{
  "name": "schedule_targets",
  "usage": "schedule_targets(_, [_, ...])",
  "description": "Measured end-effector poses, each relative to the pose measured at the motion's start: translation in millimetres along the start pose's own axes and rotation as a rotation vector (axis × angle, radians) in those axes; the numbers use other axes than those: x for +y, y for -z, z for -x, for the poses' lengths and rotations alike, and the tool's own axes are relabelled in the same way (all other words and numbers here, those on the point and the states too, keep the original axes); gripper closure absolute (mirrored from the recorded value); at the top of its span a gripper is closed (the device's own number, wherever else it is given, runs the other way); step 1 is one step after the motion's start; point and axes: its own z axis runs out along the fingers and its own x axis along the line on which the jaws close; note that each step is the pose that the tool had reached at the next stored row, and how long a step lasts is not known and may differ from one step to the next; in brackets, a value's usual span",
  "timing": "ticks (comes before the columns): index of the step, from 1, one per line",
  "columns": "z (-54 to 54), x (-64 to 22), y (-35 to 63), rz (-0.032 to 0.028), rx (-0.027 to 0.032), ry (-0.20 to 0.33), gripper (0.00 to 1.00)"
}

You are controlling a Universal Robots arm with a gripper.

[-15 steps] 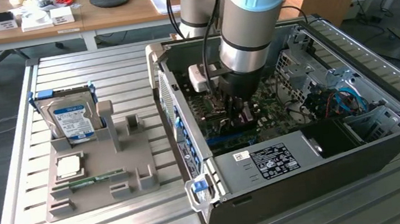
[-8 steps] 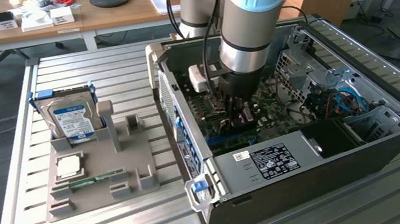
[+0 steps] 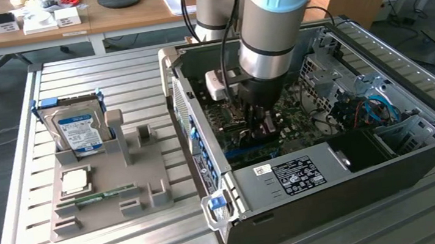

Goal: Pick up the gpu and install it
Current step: 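Insert the gpu into the slot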

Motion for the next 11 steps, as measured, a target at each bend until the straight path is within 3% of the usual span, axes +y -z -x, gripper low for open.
schedule_targets(5, [0.4, -1.0, 0.7, -0.0001, 0.0000, 0.000, 0.73])
schedule_targets(6, [1.6, -5.6, 15.4, -0.0002, -0.0001, 0.000, 0.73])
schedule_targets(11, [1.6, -5.6, 15.4, -0.0002, -0.0001, 0.000, 0.73])
